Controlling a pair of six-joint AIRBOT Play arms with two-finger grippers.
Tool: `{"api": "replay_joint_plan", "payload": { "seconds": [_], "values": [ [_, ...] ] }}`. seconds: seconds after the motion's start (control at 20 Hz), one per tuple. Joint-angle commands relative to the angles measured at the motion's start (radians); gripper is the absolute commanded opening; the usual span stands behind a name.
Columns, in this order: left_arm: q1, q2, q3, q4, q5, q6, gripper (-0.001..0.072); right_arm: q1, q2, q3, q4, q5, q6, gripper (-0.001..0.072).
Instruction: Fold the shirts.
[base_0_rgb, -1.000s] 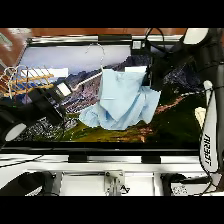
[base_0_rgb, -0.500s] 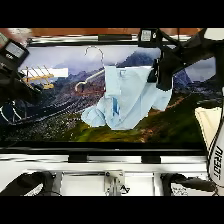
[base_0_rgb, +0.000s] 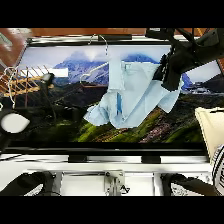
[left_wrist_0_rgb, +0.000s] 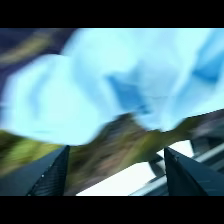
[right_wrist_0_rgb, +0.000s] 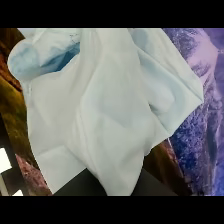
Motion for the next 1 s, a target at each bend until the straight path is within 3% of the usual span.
{"api": "replay_joint_plan", "payload": {
  "seconds": [0.0, 0.15, 0.5, 0.55, 0.65, 0.7, 0.8, 0.95],
  "values": [
    [-0.110, -0.088, -0.115, -0.241, 0.325, -0.016, 0.0666, 0.001, 0.004, 0.000, -0.002, 0.000, 0.055, 0.0053],
    [-0.195, -0.227, -0.086, -0.360, 0.448, -0.015, 0.0666, 0.001, 0.004, 0.000, 0.004, 0.011, 0.073, 0.0054],
    [-0.251, -0.430, 0.023, -0.373, 0.549, -0.015, 0.0661, 0.001, 0.004, 0.000, 0.004, 0.022, 0.082, 0.0053],
    [-0.249, -0.445, 0.033, -0.373, 0.562, -0.015, 0.0635, 0.001, 0.004, 0.000, 0.004, 0.021, 0.083, 0.0054],
    [-0.246, -0.457, 0.037, -0.372, 0.569, -0.002, 0.0179, 0.001, 0.004, 0.000, 0.001, 0.021, 0.088, 0.0053],
    [-0.237, -0.451, 0.037, -0.372, 0.566, 0.034, 0.0072, 0.001, 0.004, 0.000, 0.001, 0.021, 0.097, 0.0053],
    [-0.200, -0.418, 0.037, -0.365, 0.549, 0.125, 0.0047, 0.000, 0.004, 0.000, -0.005, 0.016, 0.113, 0.0054],
    [-0.066, -0.337, 0.037, -0.264, 0.413, 0.129, 0.0046, 0.000, 0.010, 0.000, -0.039, -0.017, 0.131, 0.0054]
  ]
}}
